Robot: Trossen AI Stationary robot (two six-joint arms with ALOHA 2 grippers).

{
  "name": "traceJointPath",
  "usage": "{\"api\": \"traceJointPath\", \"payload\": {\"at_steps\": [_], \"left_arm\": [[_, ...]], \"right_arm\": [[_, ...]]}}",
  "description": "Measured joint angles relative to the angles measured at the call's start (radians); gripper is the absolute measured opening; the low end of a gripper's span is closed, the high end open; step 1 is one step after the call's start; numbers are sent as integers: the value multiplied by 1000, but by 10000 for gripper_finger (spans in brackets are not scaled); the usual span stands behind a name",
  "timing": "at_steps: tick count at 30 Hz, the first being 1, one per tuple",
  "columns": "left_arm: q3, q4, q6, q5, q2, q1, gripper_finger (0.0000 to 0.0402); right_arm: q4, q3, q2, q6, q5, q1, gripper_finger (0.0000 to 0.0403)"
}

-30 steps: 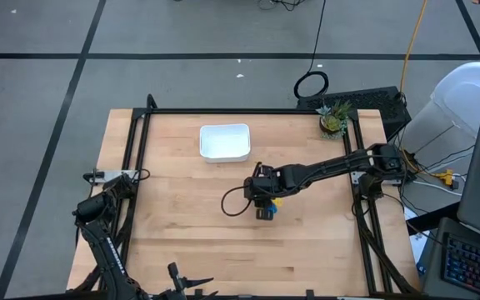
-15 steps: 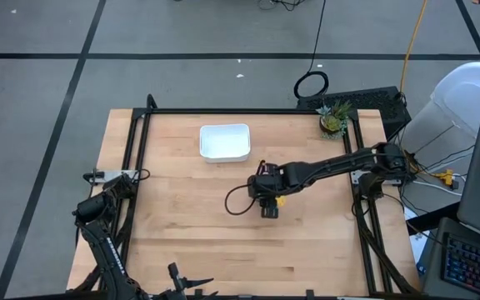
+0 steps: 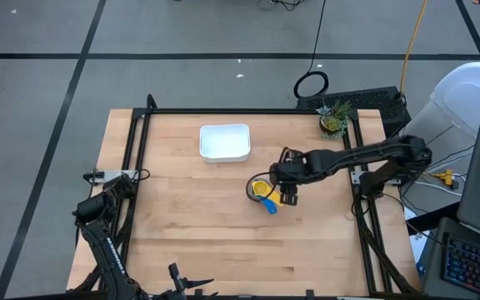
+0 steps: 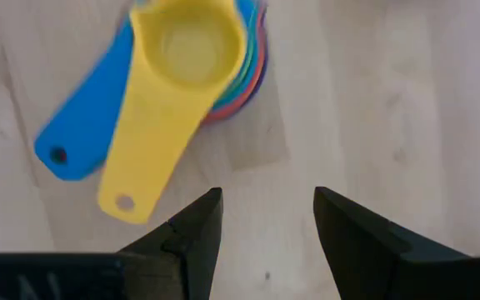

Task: Nest measuring cups in basket
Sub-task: Stack the yellow measuring cup on top of the stacked measuring cups

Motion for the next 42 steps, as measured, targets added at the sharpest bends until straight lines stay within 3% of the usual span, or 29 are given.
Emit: {"api": "traceJointPath", "payload": {"at_steps": [7,18,26,30,42], "left_arm": [[0,0,3,0,0,0,152],[0,-8,10,0,0,9,152],[0,-8,13,0,0,9,152],[0,-8,13,0,0,9,152],[0,-7,13,0,0,9,152]], "right_arm": [[116,-154,-10,45,-63,-5,183],[280,-203,-10,77,-220,17,183],[258,-203,-10,78,-178,30,183],[236,-203,-10,78,-105,30,183],[322,-203,-4,116,-136,58,183]]}}
